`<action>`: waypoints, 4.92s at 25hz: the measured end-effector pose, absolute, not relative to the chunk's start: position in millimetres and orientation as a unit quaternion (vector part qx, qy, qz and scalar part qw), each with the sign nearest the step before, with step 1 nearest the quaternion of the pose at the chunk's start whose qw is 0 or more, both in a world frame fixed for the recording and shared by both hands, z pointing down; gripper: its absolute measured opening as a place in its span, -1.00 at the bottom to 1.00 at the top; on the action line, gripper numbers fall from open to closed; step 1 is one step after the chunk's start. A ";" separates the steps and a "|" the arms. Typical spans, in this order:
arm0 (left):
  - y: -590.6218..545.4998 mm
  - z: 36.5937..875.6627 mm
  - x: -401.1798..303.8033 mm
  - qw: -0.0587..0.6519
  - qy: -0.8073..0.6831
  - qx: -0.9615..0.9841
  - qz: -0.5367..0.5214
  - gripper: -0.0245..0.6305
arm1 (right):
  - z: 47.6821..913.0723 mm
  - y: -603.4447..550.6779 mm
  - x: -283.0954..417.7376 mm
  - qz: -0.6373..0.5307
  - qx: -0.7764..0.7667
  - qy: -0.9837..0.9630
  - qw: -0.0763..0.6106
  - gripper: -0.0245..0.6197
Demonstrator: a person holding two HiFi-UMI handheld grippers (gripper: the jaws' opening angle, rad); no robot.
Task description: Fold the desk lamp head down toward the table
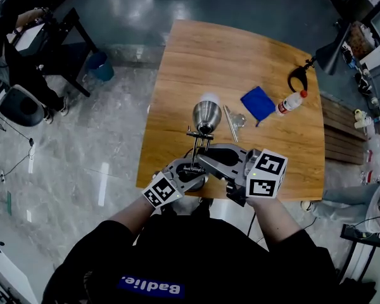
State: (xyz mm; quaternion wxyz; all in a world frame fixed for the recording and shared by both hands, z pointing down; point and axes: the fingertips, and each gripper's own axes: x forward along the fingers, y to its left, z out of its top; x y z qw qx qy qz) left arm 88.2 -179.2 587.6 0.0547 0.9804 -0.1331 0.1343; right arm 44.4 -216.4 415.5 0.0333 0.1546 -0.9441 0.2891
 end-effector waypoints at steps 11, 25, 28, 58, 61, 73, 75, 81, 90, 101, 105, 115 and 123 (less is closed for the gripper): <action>-178.4 585.2 85.7 0.059 -0.159 0.980 0.103 -0.50 | 416.8 -219.5 46.4 0.353 0.150 -0.924 -0.005 -0.81; -178.6 584.6 86.2 0.061 -0.153 0.983 0.080 -0.50 | 501.7 -286.0 68.9 0.628 0.153 -0.751 -0.136 -0.76; -178.7 584.4 86.5 0.068 -0.156 0.983 0.073 -0.50 | 542.4 -287.5 72.0 0.692 0.151 -0.692 -0.139 -0.69; -162.0 597.9 43.8 0.112 -0.232 0.953 0.159 -0.09 | 541.3 -262.3 116.2 0.645 0.149 -0.724 -0.195 -0.09; -142.6 584.7 21.8 0.158 -0.294 0.934 0.130 -0.10 | 524.0 -235.5 125.0 0.597 0.153 -0.762 -0.201 -0.10; -48.6 505.7 -24.3 0.191 -0.290 0.938 0.011 -0.15 | 447.5 -57.6 80.1 0.303 0.206 -0.920 -0.140 -0.52; -28.2 506.3 -40.8 0.194 -0.277 0.941 0.012 -0.23 | 454.7 -23.6 65.3 0.289 0.244 -0.917 -0.123 -0.58; 42.7 473.4 -58.6 0.194 -0.225 0.955 0.018 -0.35 | 439.6 63.6 26.1 0.257 0.307 -0.910 -0.106 -0.58; 125.6 397.0 -30.0 0.143 -0.194 0.970 -0.014 -0.73 | 388.2 139.7 19.2 0.137 0.290 -0.945 -0.068 -0.85; 158.0 381.0 13.9 0.131 -0.194 0.972 -0.020 -0.90 | 379.0 173.1 48.5 0.079 0.279 -0.956 -0.048 -0.91; 164.5 383.1 16.0 0.137 -0.206 0.969 -0.022 -0.90 | 385.4 179.4 48.9 0.087 0.270 -0.958 -0.043 -0.91; 169.6 386.8 19.4 0.135 -0.207 0.969 -0.012 -0.90 | 388.3 186.4 47.5 0.088 0.267 -0.959 -0.026 -0.91; 167.8 387.2 15.6 0.132 -0.214 0.968 -0.012 -0.90 | 386.4 187.1 48.4 0.093 0.272 -0.957 -0.027 -0.91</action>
